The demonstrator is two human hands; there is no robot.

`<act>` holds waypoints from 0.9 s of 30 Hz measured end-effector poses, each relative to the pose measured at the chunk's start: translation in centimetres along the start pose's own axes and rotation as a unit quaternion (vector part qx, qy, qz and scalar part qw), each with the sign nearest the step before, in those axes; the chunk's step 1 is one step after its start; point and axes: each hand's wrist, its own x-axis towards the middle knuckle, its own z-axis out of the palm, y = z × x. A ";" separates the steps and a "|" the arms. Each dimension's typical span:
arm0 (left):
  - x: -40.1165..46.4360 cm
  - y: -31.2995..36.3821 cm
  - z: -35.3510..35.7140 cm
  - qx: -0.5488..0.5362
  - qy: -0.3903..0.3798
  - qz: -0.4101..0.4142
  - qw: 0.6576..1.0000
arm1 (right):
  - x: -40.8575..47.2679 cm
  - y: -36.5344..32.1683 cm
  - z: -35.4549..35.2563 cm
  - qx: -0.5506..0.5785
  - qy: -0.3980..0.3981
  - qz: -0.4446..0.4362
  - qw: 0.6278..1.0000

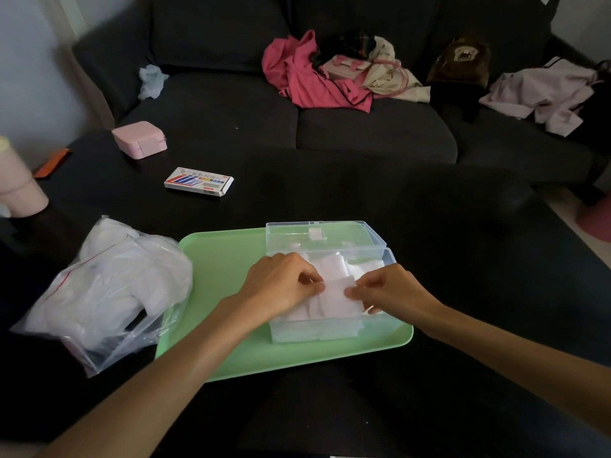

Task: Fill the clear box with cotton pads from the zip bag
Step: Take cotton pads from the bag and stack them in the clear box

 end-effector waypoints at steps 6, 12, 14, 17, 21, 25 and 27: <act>0.1 1.1 1.1 0.090 0.070 0.043 0.993 | -0.2 0.2 0.3 -0.188 0.050 -0.073 0.978; -0.1 0.5 -0.4 0.098 0.090 0.137 0.981 | 0.5 -1.5 -2.7 -0.247 -0.063 -0.254 0.933; -0.1 0.6 -0.5 0.133 0.052 0.146 0.979 | 0.9 -1.8 -2.8 -0.324 -0.102 -0.260 0.904; 0.2 0.8 -0.2 0.172 0.029 0.145 0.974 | 1.5 -2.3 -2.1 -0.383 -0.118 -0.259 0.879; 0.2 0.5 0.3 0.192 0.009 0.152 0.970 | 1.8 -2.3 -0.7 -0.391 -0.125 -0.259 0.874; -0.1 0.4 0.2 0.174 -0.002 0.150 0.973 | 1.6 -2.5 -0.5 -0.393 -0.128 -0.251 0.875; -0.3 -0.1 -0.7 0.130 -0.013 0.125 0.984 | 1.2 -2.6 -1.6 -0.340 -0.133 -0.225 0.903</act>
